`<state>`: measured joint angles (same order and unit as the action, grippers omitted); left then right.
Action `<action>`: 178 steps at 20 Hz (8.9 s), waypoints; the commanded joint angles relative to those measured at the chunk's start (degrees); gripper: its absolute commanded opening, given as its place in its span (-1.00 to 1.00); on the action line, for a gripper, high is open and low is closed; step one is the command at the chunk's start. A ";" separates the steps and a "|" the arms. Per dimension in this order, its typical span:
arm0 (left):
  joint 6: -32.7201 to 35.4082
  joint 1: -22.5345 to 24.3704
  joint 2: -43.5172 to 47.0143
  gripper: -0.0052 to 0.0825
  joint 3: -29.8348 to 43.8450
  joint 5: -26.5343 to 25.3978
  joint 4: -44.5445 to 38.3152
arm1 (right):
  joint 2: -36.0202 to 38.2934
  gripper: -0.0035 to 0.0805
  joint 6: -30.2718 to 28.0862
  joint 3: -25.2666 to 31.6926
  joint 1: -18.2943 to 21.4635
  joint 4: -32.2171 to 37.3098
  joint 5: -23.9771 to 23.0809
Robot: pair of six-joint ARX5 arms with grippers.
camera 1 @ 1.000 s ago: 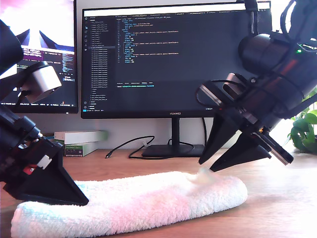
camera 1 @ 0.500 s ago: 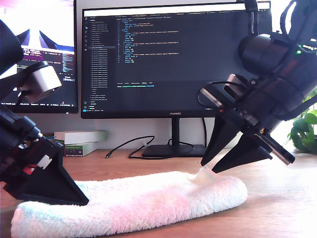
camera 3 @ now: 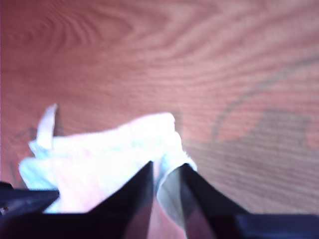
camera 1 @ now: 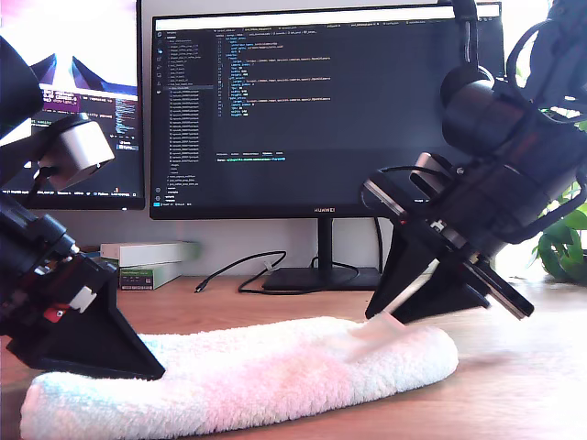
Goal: Fold the tea towel to a neat square and place it to the right
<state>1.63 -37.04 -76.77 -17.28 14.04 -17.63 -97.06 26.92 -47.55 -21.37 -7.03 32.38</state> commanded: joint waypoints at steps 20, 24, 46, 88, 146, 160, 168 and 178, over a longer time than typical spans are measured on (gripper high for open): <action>-0.35 -0.15 -1.25 -0.93 1.11 0.28 1.36 | -0.11 -0.40 -4.02 -0.20 -0.28 2.49 -4.44; -0.39 -0.15 -1.25 -0.93 1.11 0.28 1.38 | 0.07 -0.40 -4.68 -0.20 0.31 2.25 -3.65; -0.13 -0.15 -1.25 -0.93 1.11 0.33 0.85 | 18.10 -0.95 -13.57 1.66 -12.59 -11.87 -18.21; -6.38 -5.75 -6.73 -0.93 -4.85 8.26 8.26 | -9.14 -0.95 -17.64 -3.76 -12.02 8.20 -10.38; 13.84 5.40 -3.30 -0.93 -9.88 23.21 2.16 | 62.16 -0.95 -42.99 20.44 -26.82 -20.09 -34.40; 13.84 -1.53 -13.64 -0.93 -9.88 15.39 -0.22 | 36.15 -0.61 25.51 20.44 -26.25 -10.16 -18.99; 14.01 -1.77 -13.66 -0.93 -9.88 13.97 1.33 | 20.76 0.08 39.23 20.44 -22.27 0.81 -8.28; 14.01 -1.75 -13.64 -0.93 -9.88 13.97 1.36 | 12.55 -0.27 42.36 20.44 -20.72 8.55 -7.98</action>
<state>15.35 -38.61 -89.73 -27.97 28.14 -16.62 -82.26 69.14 -27.92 -42.37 2.07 26.00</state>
